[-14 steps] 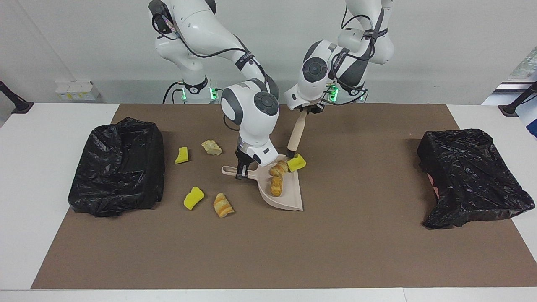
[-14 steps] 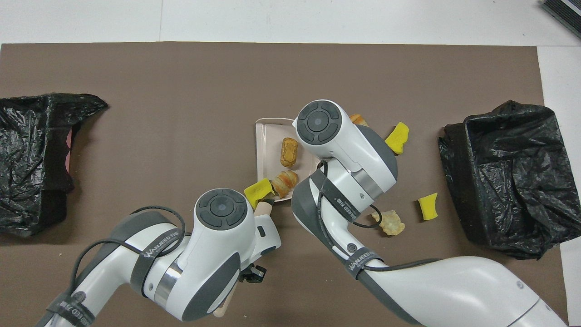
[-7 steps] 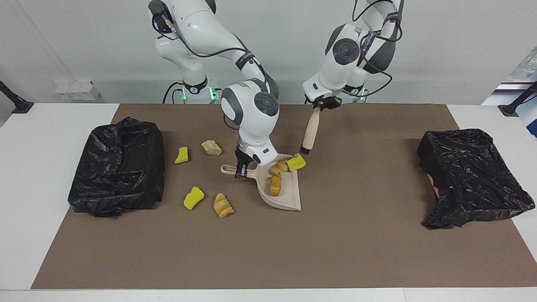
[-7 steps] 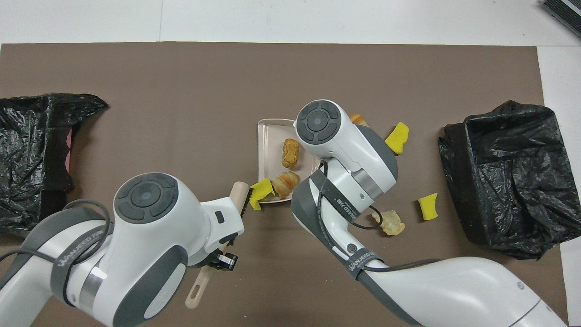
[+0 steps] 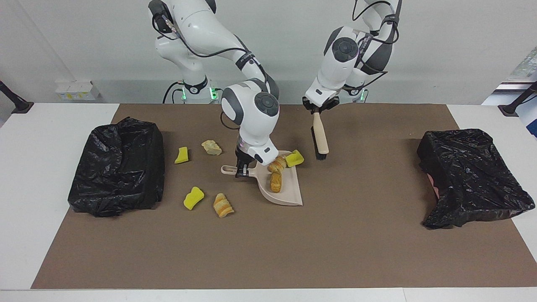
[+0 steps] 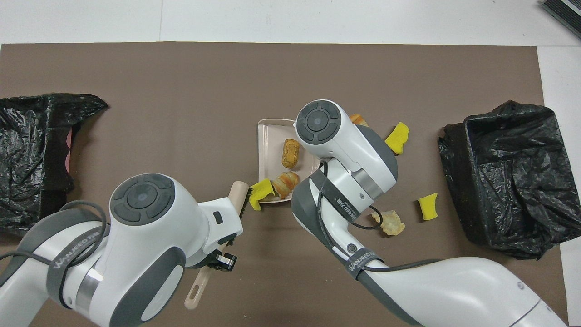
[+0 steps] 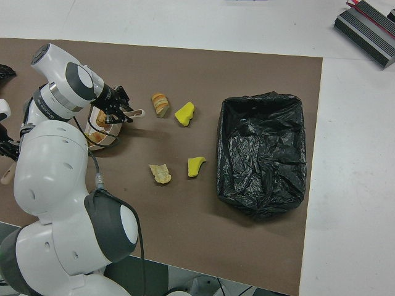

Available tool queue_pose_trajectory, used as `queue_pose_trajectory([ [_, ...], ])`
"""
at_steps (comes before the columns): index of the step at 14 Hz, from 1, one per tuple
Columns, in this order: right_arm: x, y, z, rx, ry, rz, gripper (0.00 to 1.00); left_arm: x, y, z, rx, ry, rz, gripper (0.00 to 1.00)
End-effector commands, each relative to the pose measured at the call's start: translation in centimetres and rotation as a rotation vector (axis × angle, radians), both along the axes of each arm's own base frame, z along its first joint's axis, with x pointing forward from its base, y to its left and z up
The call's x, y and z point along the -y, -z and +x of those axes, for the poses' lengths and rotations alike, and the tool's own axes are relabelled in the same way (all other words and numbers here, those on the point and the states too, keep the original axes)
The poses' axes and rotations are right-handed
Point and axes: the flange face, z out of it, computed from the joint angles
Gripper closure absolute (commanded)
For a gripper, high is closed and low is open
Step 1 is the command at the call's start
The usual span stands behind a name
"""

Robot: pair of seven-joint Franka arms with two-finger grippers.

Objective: Sweep and dump trash in bin
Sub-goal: 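Sweep the yellow sponge pieces into the dustpan with the left gripper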

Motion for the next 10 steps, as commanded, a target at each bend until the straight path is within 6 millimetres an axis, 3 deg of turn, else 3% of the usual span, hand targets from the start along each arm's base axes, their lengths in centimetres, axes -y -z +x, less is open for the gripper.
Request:
queue_pose_trajectory([
  [1,0.3,-0.4,-0.9,-0.01,-0.043,0.028,1.0,-0.5,4.1,-0.7,0.037,-0.094,0.02,1.0],
  [4,0.7,-0.4,-0.6,-0.013,-0.059,0.029,1.0,0.2,5.7,0.3,0.054,-0.121,-0.001,1.0],
  [6,0.7,-0.4,-0.6,-0.015,-0.058,0.028,1.0,2.6,7.7,0.1,0.058,-0.159,-0.031,1.0],
  [10,0.8,-0.5,-0.6,-0.015,-0.058,0.025,1.0,6.5,7.2,1.1,0.116,-0.195,-0.152,1.0],
])
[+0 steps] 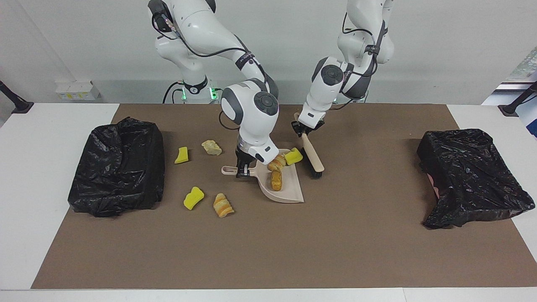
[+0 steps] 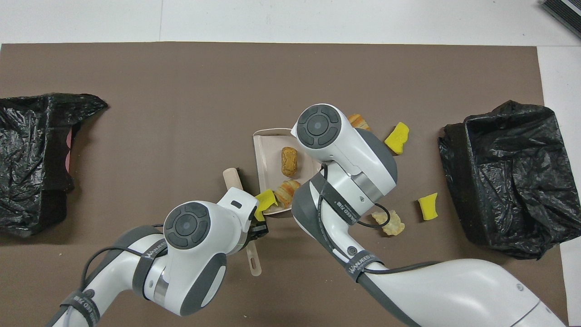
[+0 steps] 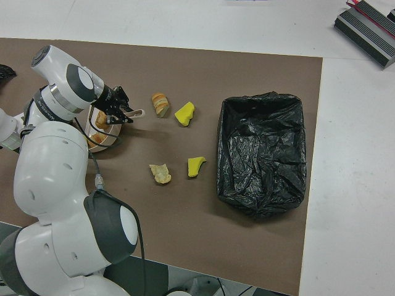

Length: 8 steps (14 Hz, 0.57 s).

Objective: Sweep and dump trash in bin
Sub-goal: 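Sweep the yellow sponge pieces into the dustpan with the left gripper, then carry the loaded dustpan with the right gripper over the nearby trash bag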

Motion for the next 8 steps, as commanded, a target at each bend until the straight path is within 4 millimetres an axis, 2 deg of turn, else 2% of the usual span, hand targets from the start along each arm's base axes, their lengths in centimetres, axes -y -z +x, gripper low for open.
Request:
queue_pose_trajectory([
  [1,0.7,-0.7,-0.4,-0.01,-0.026,0.022,1.0,2.5,-1.2,0.4,0.014,-0.024,-0.053,1.0],
  [4,0.7,-0.8,-0.2,-0.003,-0.026,0.027,1.0,1.2,-0.7,1.1,0.001,-0.038,-0.047,1.0],
  [8,1.2,-0.7,0.2,-0.003,-0.012,0.034,1.0,-2.6,0.0,3.3,-0.029,-0.121,-0.026,1.0],
])
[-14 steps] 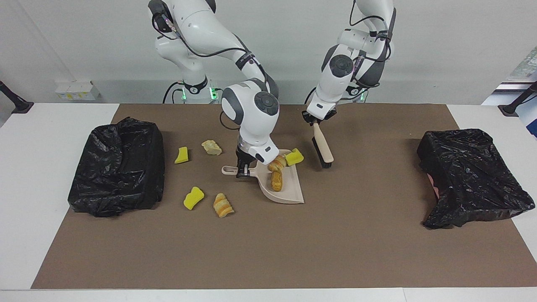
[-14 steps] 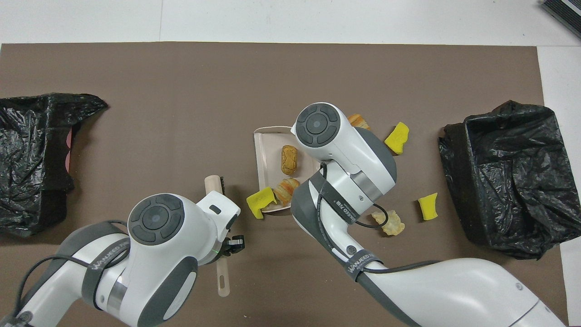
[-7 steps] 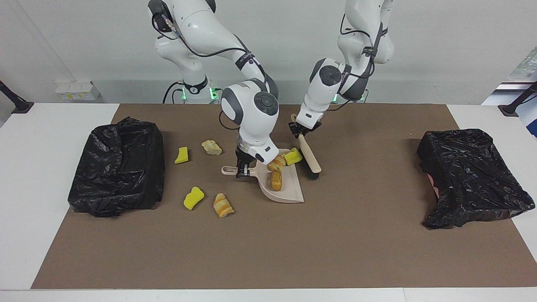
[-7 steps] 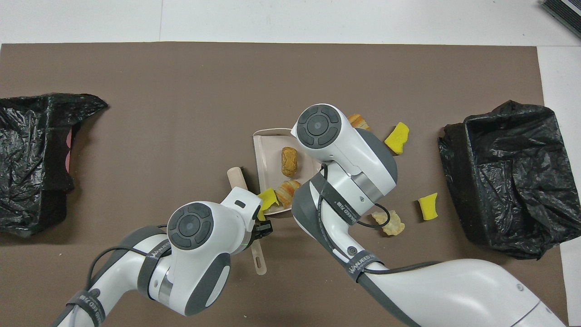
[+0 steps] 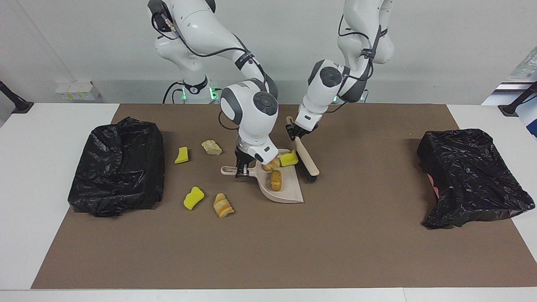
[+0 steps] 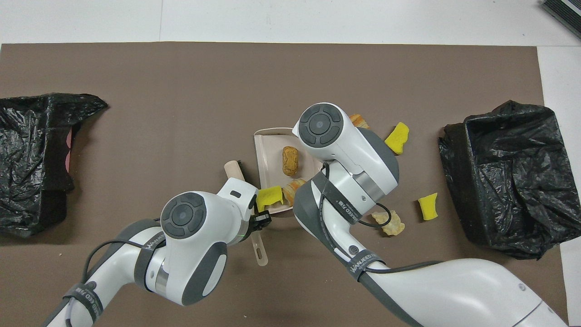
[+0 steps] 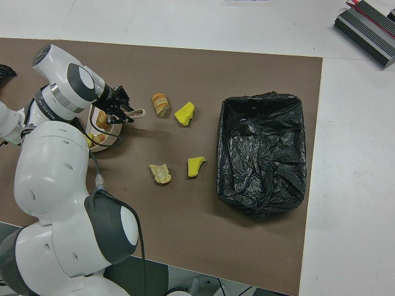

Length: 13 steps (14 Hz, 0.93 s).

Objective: Sweep and dump trash in bin
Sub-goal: 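Carry the loaded dustpan with the right gripper over the nearby trash bag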

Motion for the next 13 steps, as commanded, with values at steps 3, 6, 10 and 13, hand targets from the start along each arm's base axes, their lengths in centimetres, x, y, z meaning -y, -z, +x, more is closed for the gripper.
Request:
queue_pose_trajectory([
  [3,0.7,-0.6,0.3,0.009,-0.007,0.072,1.0,-3.4,0.4,2.3,-0.022,-0.075,0.003,1.0],
  [6,4.3,-2.5,1.7,0.005,0.05,0.133,1.0,-2.6,0.5,1.2,-0.013,-0.023,0.043,1.0],
  [10,13.6,-8.3,3.2,0.01,0.048,0.199,1.0,1.4,0.3,-4.4,-0.006,0.069,0.088,1.0],
  [13,22.1,-12.0,3.3,0.029,0.059,0.215,1.0,4.5,-0.2,-9.8,-0.021,0.109,0.104,1.0],
])
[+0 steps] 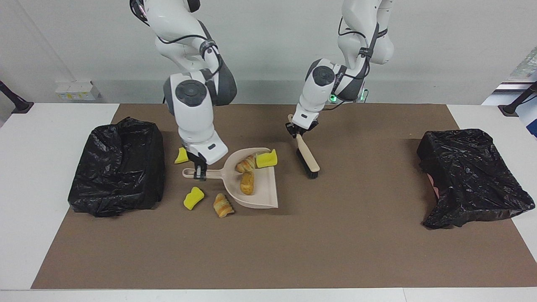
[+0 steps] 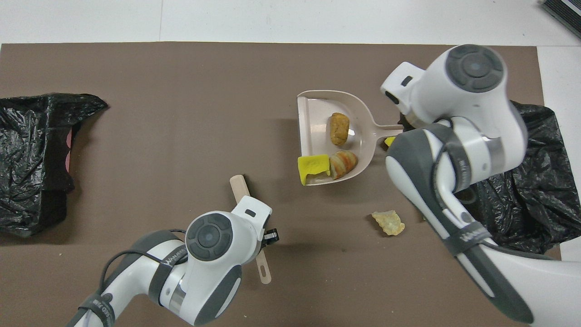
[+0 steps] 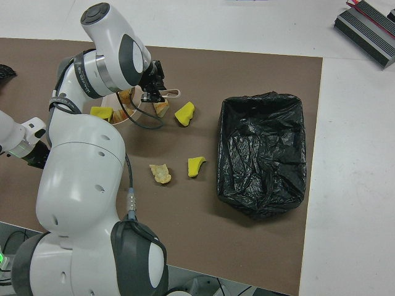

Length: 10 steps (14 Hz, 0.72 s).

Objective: Sweep and dump trash in bin
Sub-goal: 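Carry the loaded dustpan with the right gripper over the nearby trash bag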

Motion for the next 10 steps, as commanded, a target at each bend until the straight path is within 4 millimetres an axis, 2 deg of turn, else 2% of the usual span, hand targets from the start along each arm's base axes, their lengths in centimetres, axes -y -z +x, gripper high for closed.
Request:
queue_pose_trajectory([
  [1,7.2,-2.9,-1.2,0.01,-0.011,0.054,1.0,0.7,-0.7,-4.7,-0.022,0.034,0.036,1.0],
  [3,13.8,-4.4,-1.9,0.019,-0.027,0.081,1.0,1.3,-0.2,-6.9,-0.043,0.078,0.058,1.0],
  [4,17.7,-5.0,-2.7,0.006,-0.022,0.084,1.0,1.4,-0.1,-7.3,-0.046,0.086,0.062,1.0],
  [5,21.0,-5.4,-3.6,-0.008,-0.014,0.086,1.0,1.3,-0.1,-7.0,-0.048,0.083,0.064,0.73],
  [6,24.1,-5.5,-4.3,-0.017,-0.013,0.085,1.0,1.2,-0.2,-6.6,-0.044,0.092,0.08,0.34],
  [7,27.2,-5.7,-5.2,-0.014,-0.023,0.079,1.0,1.2,-0.6,-6.0,-0.03,0.103,0.097,0.0],
  [8,30.2,-5.9,-6.1,-0.013,-0.017,0.069,1.0,0.5,-1.1,-4.5,-0.021,0.08,0.091,0.0],
  [10,33.4,-6.0,-7.9,-0.029,-0.007,0.007,1.0,-1.3,-2.6,-1.0,0.015,0.081,0.095,0.0],
])
